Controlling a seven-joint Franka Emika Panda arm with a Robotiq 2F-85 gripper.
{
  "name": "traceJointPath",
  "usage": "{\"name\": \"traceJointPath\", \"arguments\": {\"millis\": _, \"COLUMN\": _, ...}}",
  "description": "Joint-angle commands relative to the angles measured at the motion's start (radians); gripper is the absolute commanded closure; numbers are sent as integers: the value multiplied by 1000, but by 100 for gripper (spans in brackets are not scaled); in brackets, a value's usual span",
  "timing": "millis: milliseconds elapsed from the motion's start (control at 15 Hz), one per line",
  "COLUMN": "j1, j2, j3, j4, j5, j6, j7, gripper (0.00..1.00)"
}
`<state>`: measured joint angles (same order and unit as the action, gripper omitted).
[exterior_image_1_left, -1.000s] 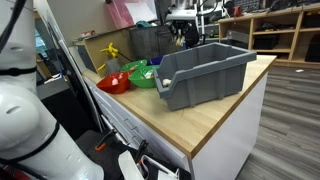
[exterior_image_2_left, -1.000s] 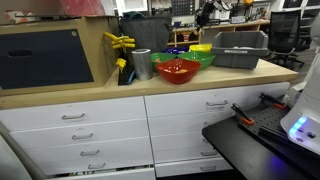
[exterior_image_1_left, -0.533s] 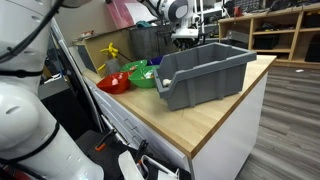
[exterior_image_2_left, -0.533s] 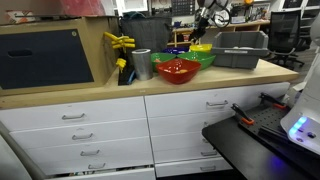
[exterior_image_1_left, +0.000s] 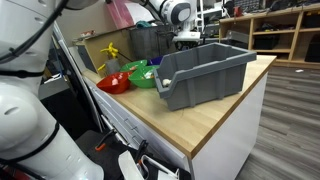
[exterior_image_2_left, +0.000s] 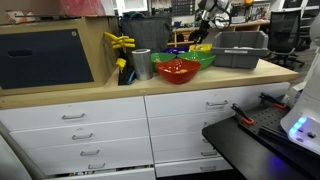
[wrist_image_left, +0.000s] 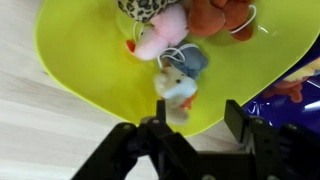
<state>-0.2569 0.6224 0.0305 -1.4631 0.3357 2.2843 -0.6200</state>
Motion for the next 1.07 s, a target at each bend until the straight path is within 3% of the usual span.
{"name": "traceJointPath", "arguments": {"millis": 0, "j1": -3, "j2": -47, "j3": -3, "j4": -4, "j5": -53, "j6": -78, "j7": 78, "gripper": 7}}
{"name": "traceJointPath", "arguments": {"millis": 133, "j1": -6, "j2": -61, "j3": -2, "j4": 3, "j5": -71, "j6": -138, "j7": 104, "gripper": 0}}
{"name": "traceJointPath", "arguments": {"millis": 1000, "j1": -13, "j2": -74, "j3": -53, "j4": 103, "j5": -171, "j6": -750, "j7": 129, "gripper": 0}}
